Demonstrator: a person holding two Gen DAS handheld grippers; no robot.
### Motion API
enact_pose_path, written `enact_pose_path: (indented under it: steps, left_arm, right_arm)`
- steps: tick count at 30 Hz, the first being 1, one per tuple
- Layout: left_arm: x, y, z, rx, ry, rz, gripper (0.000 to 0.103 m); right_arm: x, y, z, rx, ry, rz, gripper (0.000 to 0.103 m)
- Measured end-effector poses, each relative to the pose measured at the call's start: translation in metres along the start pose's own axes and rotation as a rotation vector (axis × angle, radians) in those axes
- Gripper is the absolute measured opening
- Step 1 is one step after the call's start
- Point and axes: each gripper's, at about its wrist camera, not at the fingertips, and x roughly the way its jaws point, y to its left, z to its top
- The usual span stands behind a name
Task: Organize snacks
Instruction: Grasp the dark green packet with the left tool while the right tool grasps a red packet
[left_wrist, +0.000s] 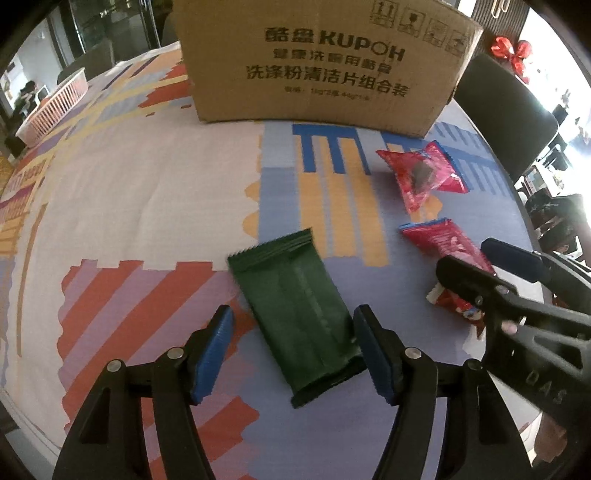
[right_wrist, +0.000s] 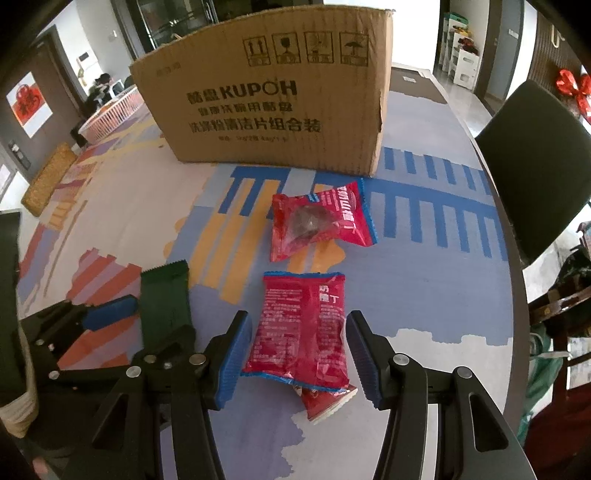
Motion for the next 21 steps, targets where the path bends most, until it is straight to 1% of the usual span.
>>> enact_pose_path:
  steps: [3,6,7,9,10,11,12,13,18,19,21]
  left_arm:
    - [0.001,0.007,-0.001,-0.008,0.008,-0.009,0.067]
    - [0.0,0.012,-0.003,-0.007,-0.001,0.007,0.067]
    - [0.001,0.012,-0.003,-0.004,-0.005,0.015,0.065]
    - [0.002,0.01,-0.002,0.008,-0.015,0.031,0.063]
    - [0.002,0.009,-0.002,0.016,-0.021,0.032,0.058]
    - [0.002,0.009,-0.001,0.024,-0.03,0.037,0.054]
    - [0.002,0.008,0.001,0.029,-0.037,0.034,0.048]
    - [0.002,0.008,0.002,0.033,-0.041,0.027,0.046]
    - [0.001,0.011,0.006,0.041,-0.054,0.003,0.044]
    - [0.0,0.013,0.006,0.039,-0.053,-0.003,0.043]
    - [-0.001,0.014,0.006,0.034,-0.052,-0.024,0.043]
  right_arm:
    - [0.003,-0.001,0.0,0.001,0.008,-0.019,0.054]
    - [0.005,-0.001,0.0,0.002,0.012,-0.025,0.054]
    - [0.005,0.0,0.0,-0.001,0.012,-0.028,0.054]
    - [0.006,0.001,0.0,-0.01,0.01,-0.039,0.054]
    - [0.006,0.002,0.0,-0.012,0.009,-0.044,0.054]
    - [0.007,0.002,0.0,-0.013,0.009,-0.045,0.054]
    - [0.008,0.002,0.0,-0.012,0.011,-0.046,0.054]
    - [0.009,0.002,0.0,-0.01,0.013,-0.046,0.054]
    - [0.011,0.002,0.0,-0.008,0.017,-0.047,0.053]
    - [0.011,0.003,0.0,-0.011,0.014,-0.049,0.049]
    - [0.011,0.004,0.0,-0.018,0.007,-0.057,0.046]
